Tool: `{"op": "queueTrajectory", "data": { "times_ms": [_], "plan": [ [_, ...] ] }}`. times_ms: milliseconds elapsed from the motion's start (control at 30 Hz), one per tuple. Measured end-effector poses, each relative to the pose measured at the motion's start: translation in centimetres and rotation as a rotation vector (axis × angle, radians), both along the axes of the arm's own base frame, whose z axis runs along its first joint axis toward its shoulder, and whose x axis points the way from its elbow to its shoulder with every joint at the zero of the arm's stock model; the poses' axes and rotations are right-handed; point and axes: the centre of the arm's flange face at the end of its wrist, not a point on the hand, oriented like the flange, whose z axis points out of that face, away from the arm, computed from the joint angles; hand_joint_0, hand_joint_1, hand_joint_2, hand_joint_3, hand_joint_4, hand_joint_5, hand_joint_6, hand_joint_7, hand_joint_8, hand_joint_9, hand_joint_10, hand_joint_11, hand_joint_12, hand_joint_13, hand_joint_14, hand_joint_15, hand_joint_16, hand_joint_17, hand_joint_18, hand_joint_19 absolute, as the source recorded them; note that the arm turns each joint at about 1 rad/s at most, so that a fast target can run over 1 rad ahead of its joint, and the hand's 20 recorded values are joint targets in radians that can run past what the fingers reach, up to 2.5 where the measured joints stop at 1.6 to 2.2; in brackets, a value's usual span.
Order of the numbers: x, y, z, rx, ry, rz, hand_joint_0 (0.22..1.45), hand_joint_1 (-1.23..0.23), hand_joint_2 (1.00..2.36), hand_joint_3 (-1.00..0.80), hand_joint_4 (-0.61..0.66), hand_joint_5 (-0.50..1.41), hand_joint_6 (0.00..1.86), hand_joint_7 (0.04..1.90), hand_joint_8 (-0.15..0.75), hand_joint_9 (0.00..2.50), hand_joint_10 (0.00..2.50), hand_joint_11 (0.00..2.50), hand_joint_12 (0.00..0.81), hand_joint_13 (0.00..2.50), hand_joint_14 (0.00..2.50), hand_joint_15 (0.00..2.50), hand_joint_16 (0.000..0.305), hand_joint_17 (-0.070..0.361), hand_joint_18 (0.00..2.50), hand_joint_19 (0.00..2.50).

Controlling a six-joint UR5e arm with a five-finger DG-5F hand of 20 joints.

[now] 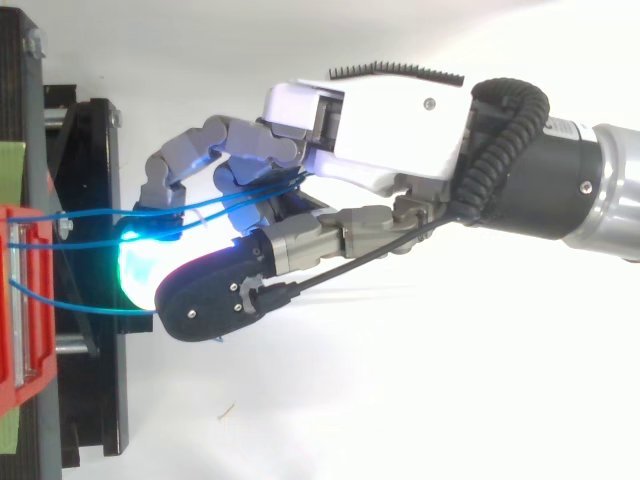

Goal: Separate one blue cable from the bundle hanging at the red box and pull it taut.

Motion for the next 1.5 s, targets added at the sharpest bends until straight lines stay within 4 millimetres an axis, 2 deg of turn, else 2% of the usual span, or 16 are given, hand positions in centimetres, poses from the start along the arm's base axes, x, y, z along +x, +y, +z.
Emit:
{"op": "queueTrajectory", "data": {
  "times_ms": [300,533,733,1000,1233,1500],
  "plan": [
    [-0.1,-0.6,-0.2,0.044,-0.001,-0.014,0.64,-0.43,1.0,-0.47,0.17,-0.17,0.75,0.86,0.267,0.75,2.22,0.96,0.301,0.81,2.5,1.27,0.026,0.058,1.4,1.91],
    [-1.0,-1.5,-2.2,0.128,0.013,-0.048,0.61,-0.47,1.0,-0.48,0.17,-0.17,0.74,0.88,0.276,0.7,2.37,0.97,0.297,0.81,2.5,1.3,0.026,0.058,1.41,1.93],
    [-1.2,-1.7,-2.6,0.142,0.007,-0.063,0.61,-0.47,1.0,-0.48,0.17,-0.17,0.74,0.89,0.28,0.66,2.5,0.97,0.292,0.81,2.5,1.3,0.026,0.06,1.44,1.95],
    [-1.2,-2.1,-2.6,0.141,0.002,-0.082,0.62,-0.47,1.0,-0.45,0.16,-0.17,0.75,0.88,0.277,0.64,2.5,0.94,0.289,0.83,2.5,1.31,0.025,0.057,1.46,1.97],
    [-0.6,-1.9,-1.5,0.124,-0.024,-0.081,0.65,-0.61,1.01,-0.34,0.16,-0.19,0.8,0.86,0.274,0.64,2.5,0.92,0.292,0.85,2.5,1.32,0.026,0.058,1.47,1.97],
    [-0.4,-1.2,-1.0,0.115,-0.031,-0.07,0.66,-0.69,1.01,-0.27,0.18,-0.2,0.86,0.83,0.275,0.61,2.5,0.91,0.296,0.84,2.5,1.33,0.026,0.059,1.47,1.96]
  ]
}}
